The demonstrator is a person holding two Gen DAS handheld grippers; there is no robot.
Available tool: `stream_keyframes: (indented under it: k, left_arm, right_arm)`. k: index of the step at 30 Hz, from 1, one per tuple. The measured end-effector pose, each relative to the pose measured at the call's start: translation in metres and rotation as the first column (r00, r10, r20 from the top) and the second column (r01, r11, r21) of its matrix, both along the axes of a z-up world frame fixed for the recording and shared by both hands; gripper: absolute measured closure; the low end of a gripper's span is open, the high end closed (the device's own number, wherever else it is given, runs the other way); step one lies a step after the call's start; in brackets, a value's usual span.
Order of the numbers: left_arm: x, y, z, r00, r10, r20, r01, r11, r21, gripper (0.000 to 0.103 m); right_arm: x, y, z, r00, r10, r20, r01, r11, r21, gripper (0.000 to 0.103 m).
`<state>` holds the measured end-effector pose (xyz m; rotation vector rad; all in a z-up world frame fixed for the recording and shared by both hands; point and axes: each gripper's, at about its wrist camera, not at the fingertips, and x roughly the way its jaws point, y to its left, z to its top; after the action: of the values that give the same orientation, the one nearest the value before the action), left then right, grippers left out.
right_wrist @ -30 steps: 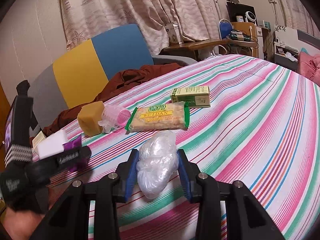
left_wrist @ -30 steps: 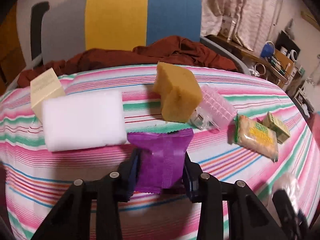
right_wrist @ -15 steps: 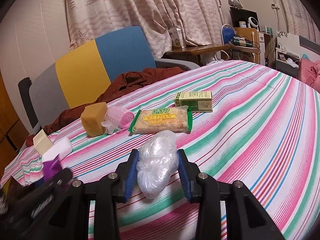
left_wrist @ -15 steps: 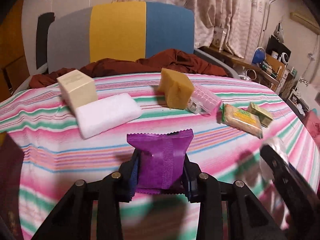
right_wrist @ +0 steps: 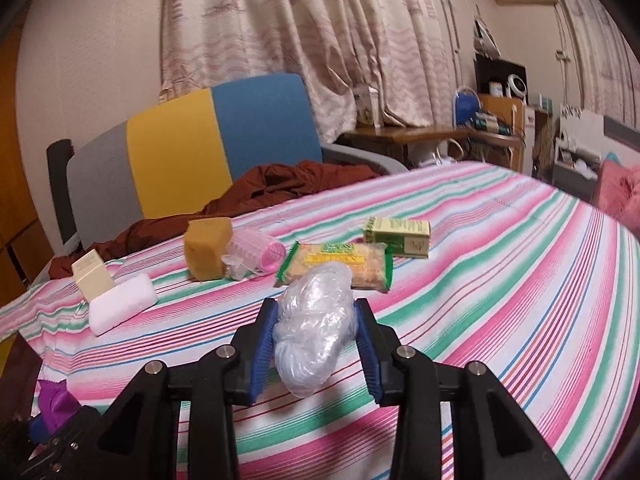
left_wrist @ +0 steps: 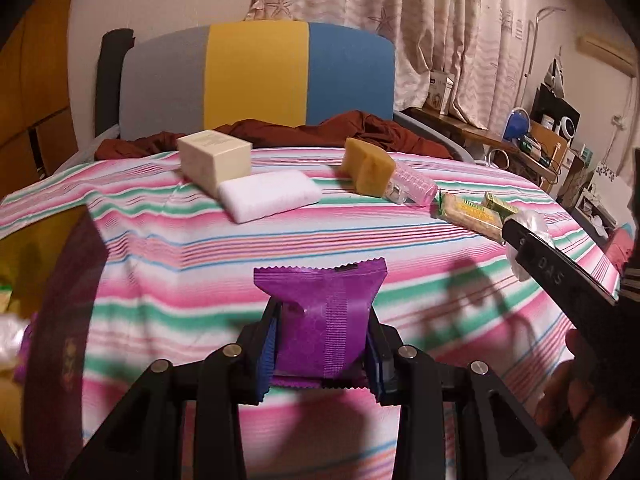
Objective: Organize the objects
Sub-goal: 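Carry the purple packet into the tray with the left tool while the right tool drops the plastic bundle in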
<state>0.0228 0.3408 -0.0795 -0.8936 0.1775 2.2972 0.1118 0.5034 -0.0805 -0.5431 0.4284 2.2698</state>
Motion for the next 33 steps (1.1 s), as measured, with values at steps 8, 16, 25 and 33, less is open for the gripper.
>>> stream_keyframes:
  k: [8,16,25,33]
  left_arm:
    - [0.037,-0.04,0.03,0.997,-0.055,-0.058,0.057,0.997,0.045,0.066]
    - [0.034,-0.098,0.054,0.999,0.005,-0.044,0.0,0.994,0.109,0.066]
    - [0.023,-0.182,0.065,0.988,0.15,-0.026,-0.144,0.978,0.152,0.066]
    - [0.0,-0.263,0.061,0.942,0.336,-0.005,-0.331,0.932,0.15,0.066]
  right_arm:
    - [-0.004,-0.027,0.006,0.998,0.056,0.028,-0.058,0.995,0.078,0.065]
    - [0.003,-0.047,0.008,0.996,0.083,0.029,-0.086,0.992,0.093,0.065]
    - [0.002,-0.081,0.013,0.981,0.187,0.05,-0.189,0.981,0.035,0.065]
    - [-0.011,-0.147,0.026,0.919,0.394,-0.009,-0.394,0.918,-0.045,0.065]
